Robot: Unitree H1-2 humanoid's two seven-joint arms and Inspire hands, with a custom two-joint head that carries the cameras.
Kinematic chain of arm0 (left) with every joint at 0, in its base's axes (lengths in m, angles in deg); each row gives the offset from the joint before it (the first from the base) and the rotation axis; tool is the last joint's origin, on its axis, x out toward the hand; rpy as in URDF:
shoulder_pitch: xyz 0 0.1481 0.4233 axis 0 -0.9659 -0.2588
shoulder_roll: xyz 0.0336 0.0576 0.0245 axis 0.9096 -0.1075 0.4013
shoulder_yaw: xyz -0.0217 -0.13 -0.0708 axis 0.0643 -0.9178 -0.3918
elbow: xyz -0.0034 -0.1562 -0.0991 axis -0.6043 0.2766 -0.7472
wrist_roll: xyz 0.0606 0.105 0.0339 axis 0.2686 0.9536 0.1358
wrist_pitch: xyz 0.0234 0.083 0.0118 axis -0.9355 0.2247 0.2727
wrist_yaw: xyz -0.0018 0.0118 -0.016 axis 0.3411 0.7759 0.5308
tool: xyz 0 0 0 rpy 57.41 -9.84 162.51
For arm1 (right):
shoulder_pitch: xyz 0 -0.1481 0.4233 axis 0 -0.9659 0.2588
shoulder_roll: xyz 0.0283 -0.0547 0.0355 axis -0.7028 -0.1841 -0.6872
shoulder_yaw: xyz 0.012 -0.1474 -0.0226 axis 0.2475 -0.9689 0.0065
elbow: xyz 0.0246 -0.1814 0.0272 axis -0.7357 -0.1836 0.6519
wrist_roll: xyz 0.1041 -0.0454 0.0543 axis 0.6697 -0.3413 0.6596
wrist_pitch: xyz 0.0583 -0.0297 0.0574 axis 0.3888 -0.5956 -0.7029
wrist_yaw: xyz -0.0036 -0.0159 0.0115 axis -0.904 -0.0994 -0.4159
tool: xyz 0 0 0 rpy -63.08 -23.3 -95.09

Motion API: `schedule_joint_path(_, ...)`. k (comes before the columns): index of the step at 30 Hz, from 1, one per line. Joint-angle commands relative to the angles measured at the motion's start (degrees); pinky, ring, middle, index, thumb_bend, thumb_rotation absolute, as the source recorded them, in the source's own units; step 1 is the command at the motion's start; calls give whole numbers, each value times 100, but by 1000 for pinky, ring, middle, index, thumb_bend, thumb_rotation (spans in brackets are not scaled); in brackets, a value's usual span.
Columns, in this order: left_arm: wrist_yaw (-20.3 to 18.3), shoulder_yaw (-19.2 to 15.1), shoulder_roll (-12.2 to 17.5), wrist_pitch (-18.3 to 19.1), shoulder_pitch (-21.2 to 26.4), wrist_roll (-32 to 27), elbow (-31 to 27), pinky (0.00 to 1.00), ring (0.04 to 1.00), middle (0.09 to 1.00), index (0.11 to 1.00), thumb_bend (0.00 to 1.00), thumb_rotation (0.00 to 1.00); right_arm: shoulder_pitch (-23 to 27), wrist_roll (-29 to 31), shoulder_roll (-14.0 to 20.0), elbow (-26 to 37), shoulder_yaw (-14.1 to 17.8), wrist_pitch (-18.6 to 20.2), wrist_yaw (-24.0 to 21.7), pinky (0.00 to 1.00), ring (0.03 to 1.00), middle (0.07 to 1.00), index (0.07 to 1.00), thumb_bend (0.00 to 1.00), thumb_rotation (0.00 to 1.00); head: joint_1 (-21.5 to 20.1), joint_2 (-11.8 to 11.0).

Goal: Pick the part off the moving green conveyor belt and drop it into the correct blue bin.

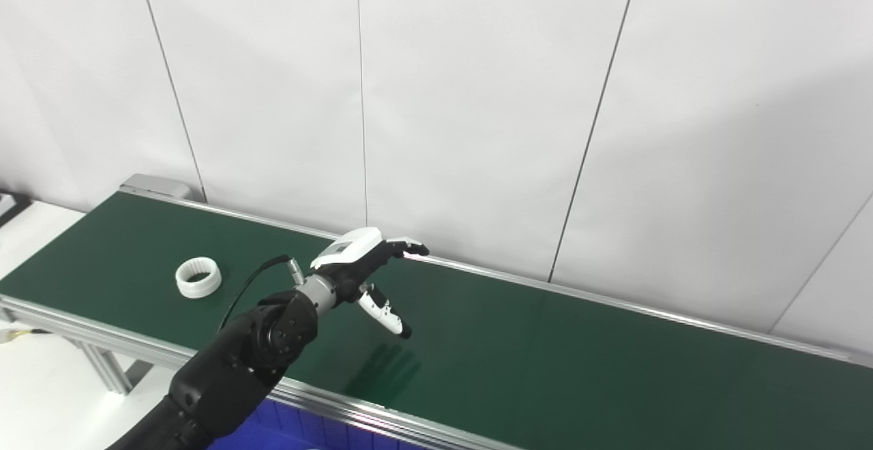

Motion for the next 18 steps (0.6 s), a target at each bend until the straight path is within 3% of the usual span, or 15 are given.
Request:
schedule_joint_path(1, 157, -49, 104, -93, 145, 15, -121, 770, 842, 883, 842, 928, 88, 63, 81, 0, 151, 3, -342, -85, 736, 818, 863, 999, 421, 1000, 15, 29)
schedule_joint_path(11, 168, 23, 124, -120, 143, 85, -144, 739, 822, 870, 846, 932, 91, 62, 124, 8, 224, 42, -200, -108, 764, 828, 863, 1000, 451, 1000, 85, 152)
schedule_joint_path(18, -70, 167, 291, 42, 268, 248, -215, 727, 818, 881, 860, 939, 95, 53, 118, 6, 281, 82, -153, -132, 779, 837, 871, 1000, 478, 1000, 145, 249)
